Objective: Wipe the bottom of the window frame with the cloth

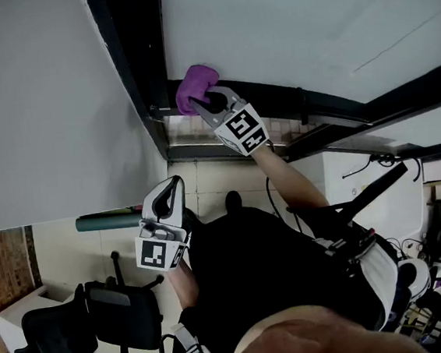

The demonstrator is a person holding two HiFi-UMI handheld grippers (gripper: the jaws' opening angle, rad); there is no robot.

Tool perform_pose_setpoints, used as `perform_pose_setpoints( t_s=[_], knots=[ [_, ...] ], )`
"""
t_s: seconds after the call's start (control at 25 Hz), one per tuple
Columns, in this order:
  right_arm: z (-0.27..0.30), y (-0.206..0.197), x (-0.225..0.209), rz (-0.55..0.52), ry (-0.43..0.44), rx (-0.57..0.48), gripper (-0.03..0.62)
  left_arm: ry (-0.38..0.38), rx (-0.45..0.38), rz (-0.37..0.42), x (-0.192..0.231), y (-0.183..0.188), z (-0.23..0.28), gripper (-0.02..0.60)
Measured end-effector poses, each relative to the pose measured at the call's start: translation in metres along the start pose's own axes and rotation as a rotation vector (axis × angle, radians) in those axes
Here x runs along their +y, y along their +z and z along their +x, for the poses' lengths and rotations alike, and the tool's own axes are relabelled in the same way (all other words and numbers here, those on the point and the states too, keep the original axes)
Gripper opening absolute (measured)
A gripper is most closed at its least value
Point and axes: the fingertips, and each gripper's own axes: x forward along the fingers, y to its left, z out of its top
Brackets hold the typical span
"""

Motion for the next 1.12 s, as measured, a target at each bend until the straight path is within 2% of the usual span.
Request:
perform_pose_setpoints(
  t_s=[0.2,0.36,0.64,0.84,1.12],
  knots=[
    [0.062,-0.022,-0.014,-0.114,-0.049,0.159,0.064,-0.001,0.003,0.002,0.001,0.002,-0.009,0.002],
    [0.100,-0.054,-0.010,-0.198,-0.047,0.309,0.066,-0.004,-0.004,0.004,0.002,0.006,-0.011,0.002],
    [0.108,-0.062,-0.007,-0.379,-0.066,0.379,0.064,-0.025,0.000,0.000,0.003,0.005,-0.003,0.002],
    [0.075,-0.079,-0.021,-0.498,-0.100,0.474,0.061,-0.066,0.006,-0.001,-0.008,0.004,0.011,0.002],
    [-0.027,-0.129,-0.093,-0.524,-0.263,0.683,0.061,-0.153,0.029,-0.013,-0.031,-0.006,0.038,0.002]
  ],
)
